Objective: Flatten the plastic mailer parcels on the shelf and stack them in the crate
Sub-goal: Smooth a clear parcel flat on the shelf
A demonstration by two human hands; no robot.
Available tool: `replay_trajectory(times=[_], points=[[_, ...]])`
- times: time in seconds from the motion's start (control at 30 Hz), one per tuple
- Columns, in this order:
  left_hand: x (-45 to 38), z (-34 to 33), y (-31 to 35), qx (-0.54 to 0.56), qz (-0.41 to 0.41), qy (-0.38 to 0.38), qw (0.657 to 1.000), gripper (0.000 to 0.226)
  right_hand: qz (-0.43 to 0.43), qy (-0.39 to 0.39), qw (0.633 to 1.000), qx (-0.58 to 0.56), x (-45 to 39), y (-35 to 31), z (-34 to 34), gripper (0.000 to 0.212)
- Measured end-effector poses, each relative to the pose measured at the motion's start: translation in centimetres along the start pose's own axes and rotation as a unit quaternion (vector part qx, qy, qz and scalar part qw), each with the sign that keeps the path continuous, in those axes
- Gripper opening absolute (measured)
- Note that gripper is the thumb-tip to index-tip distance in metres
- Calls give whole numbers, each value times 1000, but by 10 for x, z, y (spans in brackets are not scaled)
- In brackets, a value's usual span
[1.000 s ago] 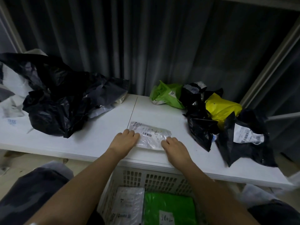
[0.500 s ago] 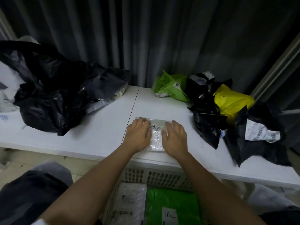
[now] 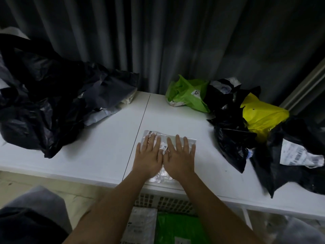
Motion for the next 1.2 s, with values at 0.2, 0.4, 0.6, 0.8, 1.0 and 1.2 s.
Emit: replay_trajectory(times=[0.2,0.4,0.6,0.8,1.0,1.2], points=[[0,-2,2,-11,-3,8,1000,66,1,-6,1000,-6,-4,2,-5,68],[-8,3,10,-90,-3,-50,995,57,-2,-20,999,-40,-4,8,-11,53],[-14,6,15,-91,-41,-46,994,60,0,-7,998,-54,-4,9,-14,66],[-10,-2,7,-83,-29,-15,996,65,6,14,999,-51,-3,7,-12,86],[-13,-7,6,-109,-24,-23,994,57,4,20,999,-49,-4,6,-13,82],[-13,-10,6,-123,-18,-37,992,57,1,9,999,-46,-4,6,-15,88]])
Point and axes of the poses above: each hand's wrist, its own x-axis away from the middle knuckle, its own z-axis out of the back of the hand, y = z × x, the point moved 8 cm from there along -x, towards the middle knuckle, and after that the axes turned 4 degrees about -z, right-handed, at the moved point
